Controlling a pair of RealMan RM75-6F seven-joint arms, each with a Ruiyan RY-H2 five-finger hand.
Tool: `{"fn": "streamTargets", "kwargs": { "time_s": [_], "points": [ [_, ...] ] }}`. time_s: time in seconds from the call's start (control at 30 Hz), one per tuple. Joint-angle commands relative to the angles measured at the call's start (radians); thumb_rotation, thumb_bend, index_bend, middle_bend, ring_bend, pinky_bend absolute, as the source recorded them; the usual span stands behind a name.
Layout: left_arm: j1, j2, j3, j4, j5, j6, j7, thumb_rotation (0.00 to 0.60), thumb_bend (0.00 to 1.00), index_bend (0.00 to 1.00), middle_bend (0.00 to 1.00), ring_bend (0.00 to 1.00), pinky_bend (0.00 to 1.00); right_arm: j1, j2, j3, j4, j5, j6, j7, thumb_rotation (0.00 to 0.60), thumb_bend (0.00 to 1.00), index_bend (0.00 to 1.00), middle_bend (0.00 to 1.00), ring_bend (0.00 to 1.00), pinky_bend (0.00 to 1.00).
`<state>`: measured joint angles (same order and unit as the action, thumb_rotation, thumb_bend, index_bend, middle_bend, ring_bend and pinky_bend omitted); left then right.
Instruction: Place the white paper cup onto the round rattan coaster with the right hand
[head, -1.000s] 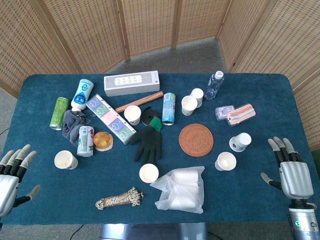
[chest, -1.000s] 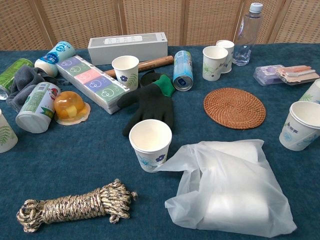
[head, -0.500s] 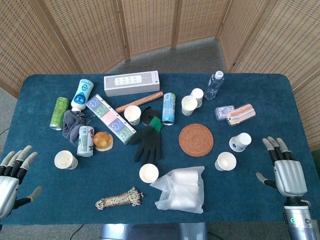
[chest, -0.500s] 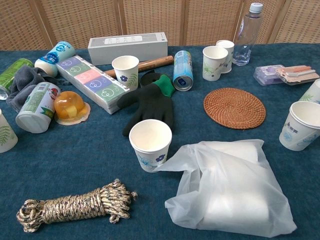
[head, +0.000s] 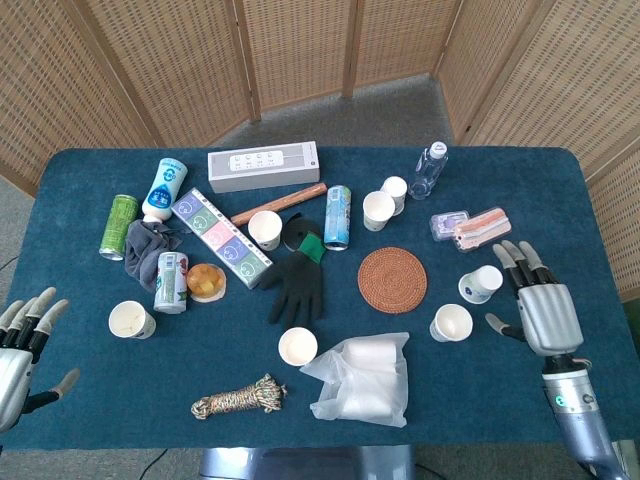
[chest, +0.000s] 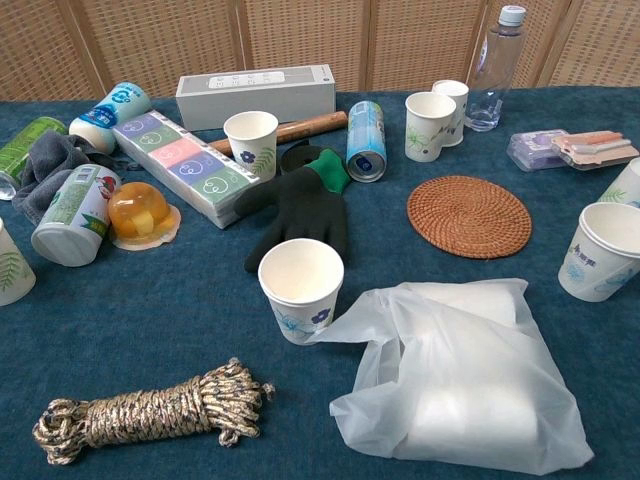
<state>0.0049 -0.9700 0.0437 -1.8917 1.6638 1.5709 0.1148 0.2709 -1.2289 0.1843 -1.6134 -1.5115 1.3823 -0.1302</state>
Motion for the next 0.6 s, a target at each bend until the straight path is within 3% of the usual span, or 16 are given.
{"fn": "streamTargets", "kwargs": {
  "time_s": [0.03, 0.2, 0.6],
  "points": [
    [-0.006, -0.004, -0.008, 0.0, -0.012, -0.008, 0.003, 0.6, 0.29, 0.06, 0.0, 0.0, 0.0, 0.071, -0.035, 0.03, 0.036, -0.008, -0.064, -0.023, 0.6, 0.17, 0.0, 0.06, 0.04, 0.33],
    [-0.014, -0.024, -0.032, 0.013, -0.064, -0.02, 0.018, 0.6, 0.29, 0.06, 0.0, 0.0, 0.0, 0.173, -0.108, 0.058, 0.151, -0.025, -0.127, -0.013, 0.6, 0.22, 0.0, 0.08, 0.08, 0.38],
    [-0.033, -0.063, -0.051, 0.034, -0.125, -0.058, 0.055, 0.6, 0.29, 0.06, 0.0, 0.0, 0.0, 0.393, -0.265, 0.073, 0.385, -0.078, -0.256, 0.051, 0.6, 0.26, 0.0, 0.08, 0.08, 0.38]
  ]
}}
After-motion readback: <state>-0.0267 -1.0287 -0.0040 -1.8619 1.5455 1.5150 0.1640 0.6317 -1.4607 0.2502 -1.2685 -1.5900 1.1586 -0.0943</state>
